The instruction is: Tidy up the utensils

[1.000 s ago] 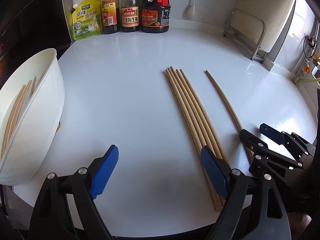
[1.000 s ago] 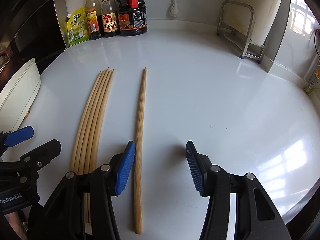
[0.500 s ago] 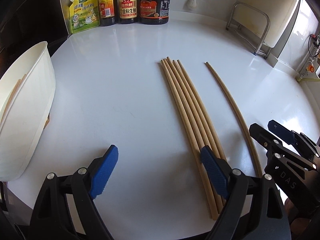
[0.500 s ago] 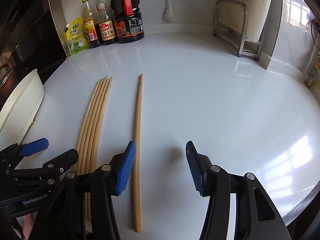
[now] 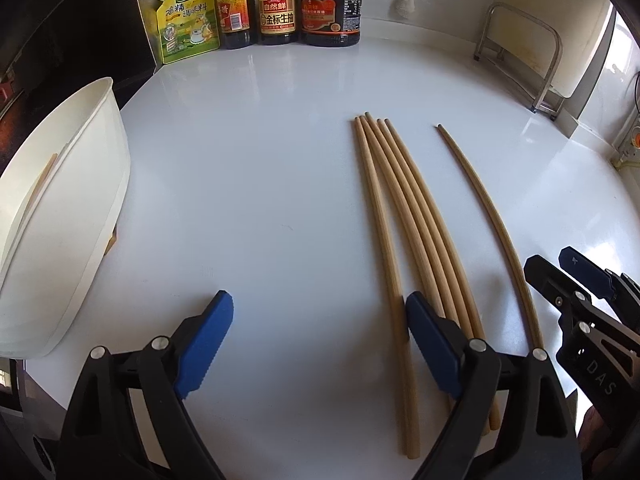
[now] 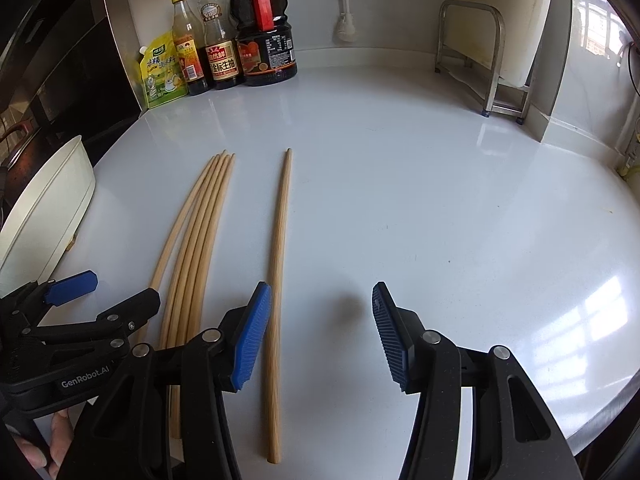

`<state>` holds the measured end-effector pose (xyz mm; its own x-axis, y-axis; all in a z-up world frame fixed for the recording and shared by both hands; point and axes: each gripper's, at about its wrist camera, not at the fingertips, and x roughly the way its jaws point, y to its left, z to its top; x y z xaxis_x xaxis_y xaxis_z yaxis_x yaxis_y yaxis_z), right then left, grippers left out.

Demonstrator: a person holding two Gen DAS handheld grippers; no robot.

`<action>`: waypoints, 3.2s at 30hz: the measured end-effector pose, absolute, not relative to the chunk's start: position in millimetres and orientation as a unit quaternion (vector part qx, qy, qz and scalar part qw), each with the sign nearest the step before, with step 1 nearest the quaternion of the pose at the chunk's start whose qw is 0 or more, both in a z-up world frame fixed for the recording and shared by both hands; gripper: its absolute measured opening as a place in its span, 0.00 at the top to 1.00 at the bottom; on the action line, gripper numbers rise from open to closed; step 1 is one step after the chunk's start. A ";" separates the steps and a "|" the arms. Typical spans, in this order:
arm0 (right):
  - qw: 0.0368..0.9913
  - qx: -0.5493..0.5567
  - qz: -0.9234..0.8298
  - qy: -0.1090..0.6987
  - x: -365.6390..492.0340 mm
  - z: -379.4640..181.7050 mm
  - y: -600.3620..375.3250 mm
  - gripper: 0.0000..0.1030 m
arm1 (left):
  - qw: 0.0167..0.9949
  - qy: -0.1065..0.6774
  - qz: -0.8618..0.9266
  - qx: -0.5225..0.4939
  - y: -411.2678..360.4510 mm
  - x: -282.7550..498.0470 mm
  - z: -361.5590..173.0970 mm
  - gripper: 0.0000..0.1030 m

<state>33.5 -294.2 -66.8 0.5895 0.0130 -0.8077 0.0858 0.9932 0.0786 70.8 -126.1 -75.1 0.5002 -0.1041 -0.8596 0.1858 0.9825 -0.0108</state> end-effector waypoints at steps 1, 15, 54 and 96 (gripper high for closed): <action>0.890 0.051 -0.021 0.452 33.8 -66.7 -293.0 0.50 | 0.865 0.492 -0.083 0.041 -125.0 70.8 -75.3 0.15; 0.890 0.014 -0.033 0.454 36.9 -74.7 -279.1 0.50 | 0.870 0.487 -0.070 0.033 -117.3 83.3 -77.7 0.09; 0.898 0.095 0.029 0.428 24.5 -55.9 -277.7 0.94 | 0.863 0.472 -0.178 -0.009 -97.5 52.7 -44.2 0.93; 0.895 0.045 0.014 0.444 47.4 -73.4 -271.4 0.94 | 0.861 0.486 -0.148 0.005 -110.3 84.4 -68.3 0.93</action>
